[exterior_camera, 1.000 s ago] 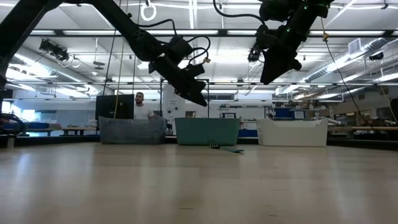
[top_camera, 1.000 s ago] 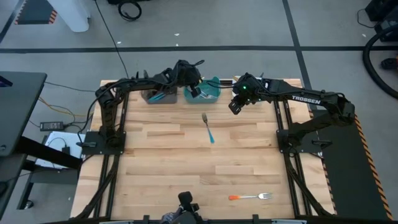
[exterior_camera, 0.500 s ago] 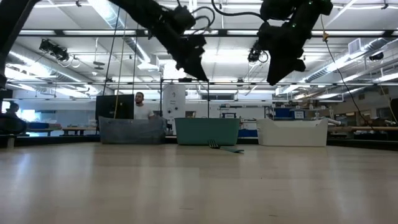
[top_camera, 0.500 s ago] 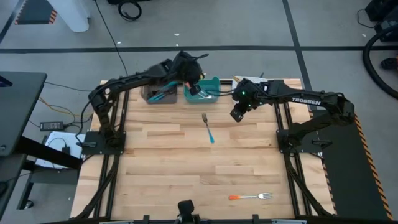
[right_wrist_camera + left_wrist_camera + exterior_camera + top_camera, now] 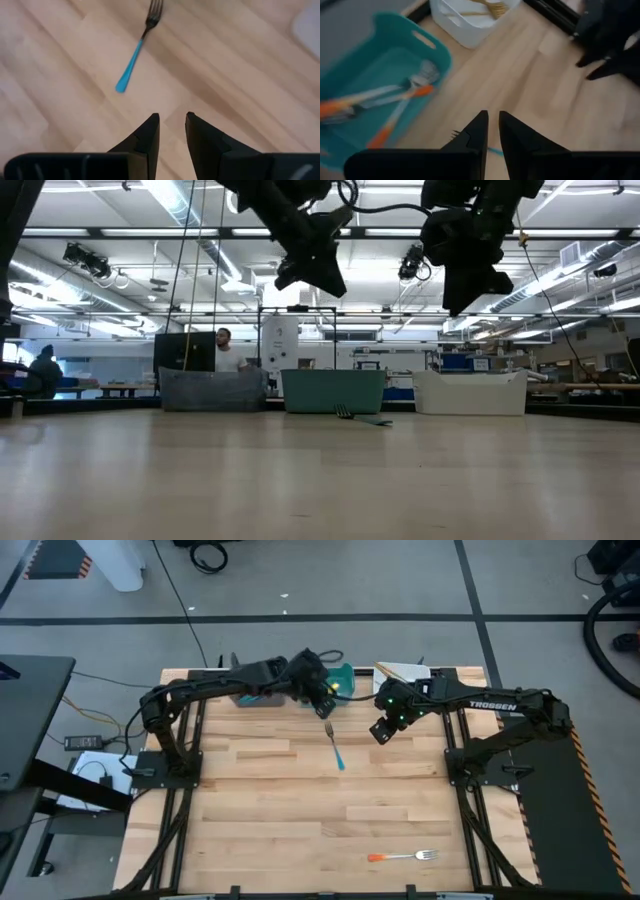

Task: Sort silverware by color (type)
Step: Put the blue fork into the black bin

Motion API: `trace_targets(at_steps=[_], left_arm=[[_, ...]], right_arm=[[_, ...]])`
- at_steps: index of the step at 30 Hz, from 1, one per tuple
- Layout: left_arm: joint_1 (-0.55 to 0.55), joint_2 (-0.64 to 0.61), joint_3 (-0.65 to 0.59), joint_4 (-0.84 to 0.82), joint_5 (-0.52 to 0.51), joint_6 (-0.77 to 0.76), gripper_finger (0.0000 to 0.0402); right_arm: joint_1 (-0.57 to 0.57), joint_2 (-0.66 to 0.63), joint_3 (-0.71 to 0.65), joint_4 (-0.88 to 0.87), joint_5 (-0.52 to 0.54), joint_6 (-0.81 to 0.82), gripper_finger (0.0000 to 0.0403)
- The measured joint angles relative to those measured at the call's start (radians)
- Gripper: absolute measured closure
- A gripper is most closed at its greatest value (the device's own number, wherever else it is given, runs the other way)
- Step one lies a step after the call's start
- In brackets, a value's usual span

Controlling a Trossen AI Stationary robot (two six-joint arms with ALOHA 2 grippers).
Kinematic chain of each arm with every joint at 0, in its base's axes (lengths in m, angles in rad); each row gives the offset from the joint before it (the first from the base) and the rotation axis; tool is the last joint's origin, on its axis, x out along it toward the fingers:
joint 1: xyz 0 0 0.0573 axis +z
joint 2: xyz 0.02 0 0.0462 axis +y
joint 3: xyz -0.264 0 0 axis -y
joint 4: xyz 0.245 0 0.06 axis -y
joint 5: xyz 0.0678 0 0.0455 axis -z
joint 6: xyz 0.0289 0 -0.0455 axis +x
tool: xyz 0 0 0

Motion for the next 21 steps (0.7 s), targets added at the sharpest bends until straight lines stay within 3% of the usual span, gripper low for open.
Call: trace_targets(at_steps=[7,15,21], left_arm=[[-0.085,0.062,-0.001,0.008,-0.177,-0.394,0.0347],[-0.14,0.186,-0.001,0.026,-0.189,-0.67,0.0347],[-0.174,0.274,-0.001,0.039,-0.191,-0.781,0.0347]], right_arm=[[0.011,0.0,0.0,-0.022,-0.013,0.016,0.0302],[0.012,0.0,0.0,-0.022,-0.011,0.016,0.0302],[0.012,0.0,0.0,-0.022,0.013,0.016,0.0302]])
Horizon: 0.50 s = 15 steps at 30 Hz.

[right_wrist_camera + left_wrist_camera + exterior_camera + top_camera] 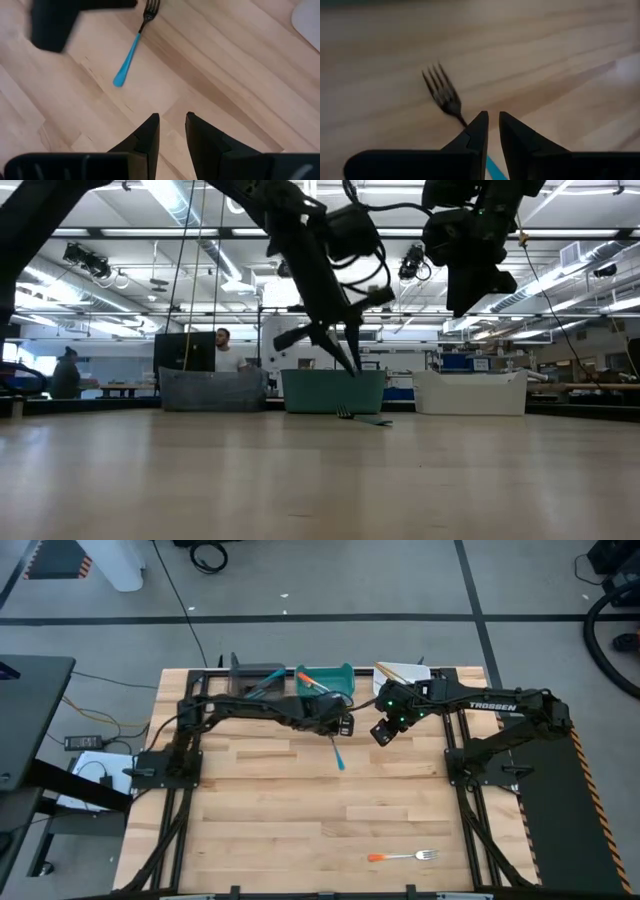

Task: Sort silverware by color (type)
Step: Put the blue fork into the black bin

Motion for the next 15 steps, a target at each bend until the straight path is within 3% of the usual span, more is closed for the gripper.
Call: trace_targets(at_steps=[5,15], left_arm=[[-0.013,0.049,0.0,0.009,0.009,-0.128,0.0347],[-0.004,0.08,0.002,0.003,0.013,-0.23,0.0347]], right_arm=[[0.0,0.0,0.0,-0.002,0.002,0.001,0.0302],[0.001,0.0,0.0,0.001,0.003,-0.008,0.0302]])
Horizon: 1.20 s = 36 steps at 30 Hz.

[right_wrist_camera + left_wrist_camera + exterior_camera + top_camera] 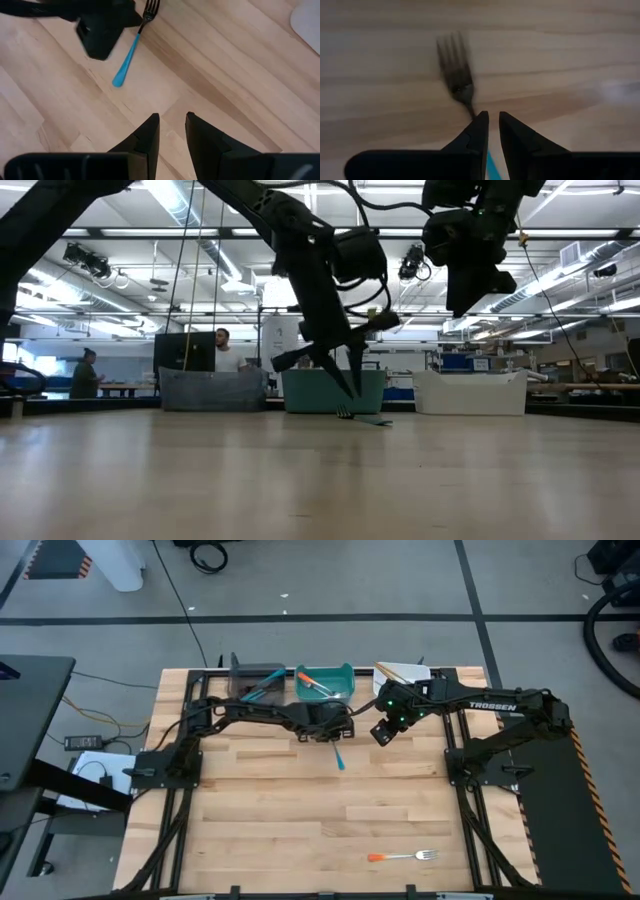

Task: Sort silverware by color (type)
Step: Put the blue fork into the black bin

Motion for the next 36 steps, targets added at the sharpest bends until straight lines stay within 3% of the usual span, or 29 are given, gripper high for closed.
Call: trace_targets(at_steps=[5,36], left_arm=[[0.0,0.02,-0.002,-0.02,0.008,-0.091,0.0347],[0.0,0.071,0.003,-0.011,0.019,-0.119,0.0347]], right_arm=[[0.0,0.0,0.0,0.0,0.001,-0.001,0.0302],[0.0,0.0,0.0,0.015,0.029,0.003,0.0302]])
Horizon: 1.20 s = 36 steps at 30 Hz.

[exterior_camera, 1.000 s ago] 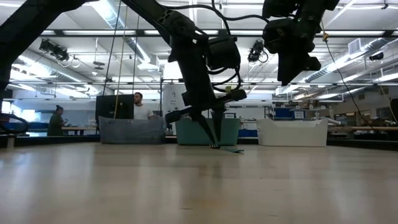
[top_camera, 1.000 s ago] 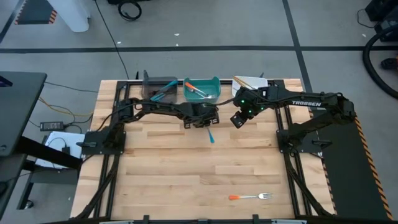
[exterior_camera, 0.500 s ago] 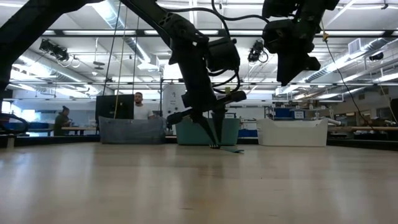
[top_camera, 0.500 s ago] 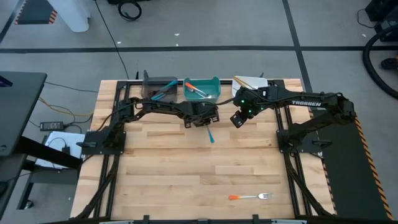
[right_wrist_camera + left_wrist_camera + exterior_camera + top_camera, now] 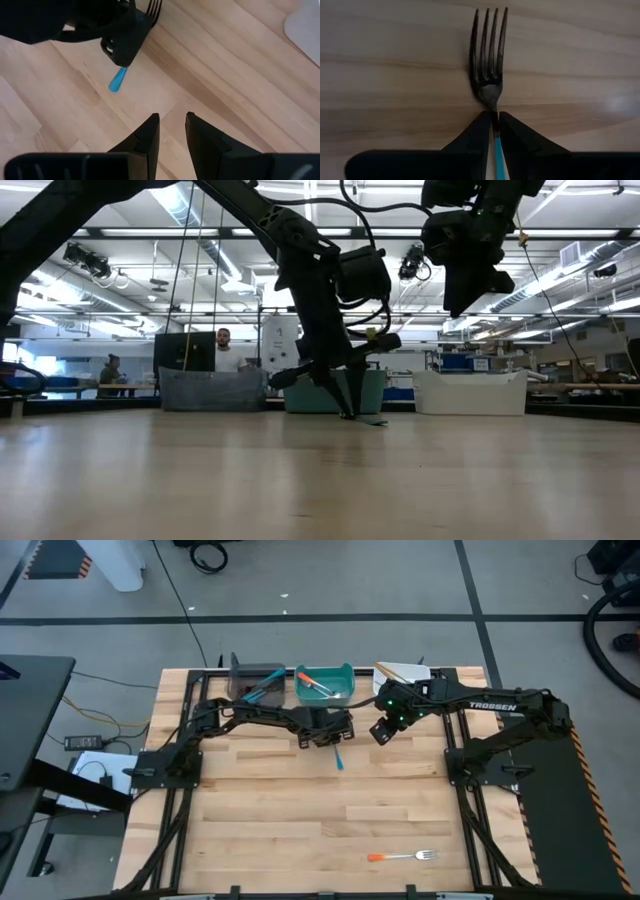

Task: Sort silverware by color (type)
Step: Put the blue fork into the black bin

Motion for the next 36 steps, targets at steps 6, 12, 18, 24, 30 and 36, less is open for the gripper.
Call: trace_targets(at_steps=[6,12,18,24,30,36], left_arm=[[-0.001,-0.003,0.001,-0.177,-0.043,0.091,0.0374],[-0.001,-0.001,-0.002,-0.203,-0.07,0.279,0.0391],[0.001,-0.005,-0.004,-0.212,-0.047,0.542,0.0391],[0.0,-0.068,-0.015,-0.247,-0.016,0.731,0.0393],[0.001,-0.212,-0.009,-0.346,-0.021,0.916,0.0394],[0.043,-0.371,-0.007,-0.43,-0.074,1.081,0.0394]], right_arm=[[0.0,0.0,0.0,0.004,-0.001,0.016,0.0302],[0.0,0.0,0.0,0.004,-0.001,0.015,0.0302],[0.0,0.0,0.0,0.004,0.0,0.013,0.0302],[0.0,0.0,0.0,0.004,0.005,-0.008,0.0302],[0.0,0.0,0.0,0.003,0.005,-0.014,0.0302],[0.0,0.0,0.0,0.004,0.005,-0.033,0.0302]])
